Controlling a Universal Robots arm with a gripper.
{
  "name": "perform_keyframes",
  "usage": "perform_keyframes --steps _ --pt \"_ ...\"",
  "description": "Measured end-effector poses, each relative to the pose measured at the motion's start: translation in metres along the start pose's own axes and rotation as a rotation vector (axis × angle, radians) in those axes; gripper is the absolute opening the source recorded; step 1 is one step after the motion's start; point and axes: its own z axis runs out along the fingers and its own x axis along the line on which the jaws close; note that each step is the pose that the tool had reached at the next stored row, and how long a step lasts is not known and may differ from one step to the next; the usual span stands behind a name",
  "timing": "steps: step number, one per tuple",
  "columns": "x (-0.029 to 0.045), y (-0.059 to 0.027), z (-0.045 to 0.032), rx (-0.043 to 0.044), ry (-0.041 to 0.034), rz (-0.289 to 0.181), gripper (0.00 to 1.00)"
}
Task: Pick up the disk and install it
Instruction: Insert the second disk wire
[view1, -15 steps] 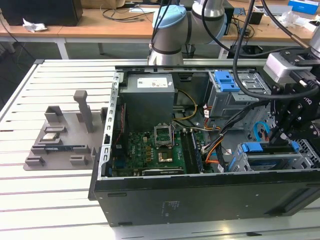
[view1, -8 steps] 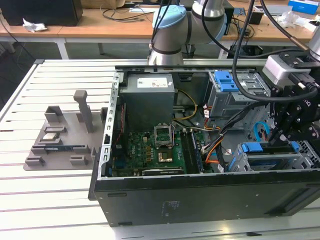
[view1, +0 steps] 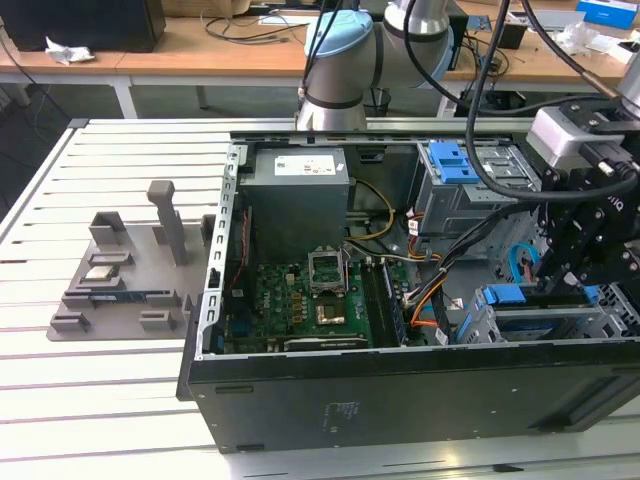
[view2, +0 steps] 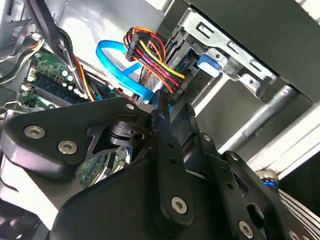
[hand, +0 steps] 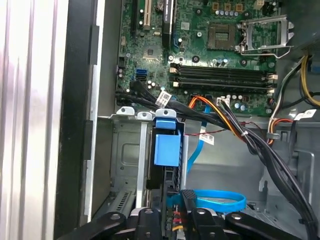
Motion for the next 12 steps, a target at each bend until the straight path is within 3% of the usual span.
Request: perform_keyframes --steps 2,3,4,7,12 --pt "-0.0007 0.0004 -0.0207 0.0000 0.0000 0.000 0.28" --pt "-0.0006 0.0005 -0.0287 0.0000 0.0001 0.000 0.15" --pt "-0.0005 0.0007 -0.0343 0.0000 0.0000 0.000 0.11" --pt "-0.0003 0.0008 -0.0429 0.0000 0.0000 0.000 0.11" --pt "-0.0003 0.0008 -0.0435 0.0000 -0.0001 0.000 0.11"
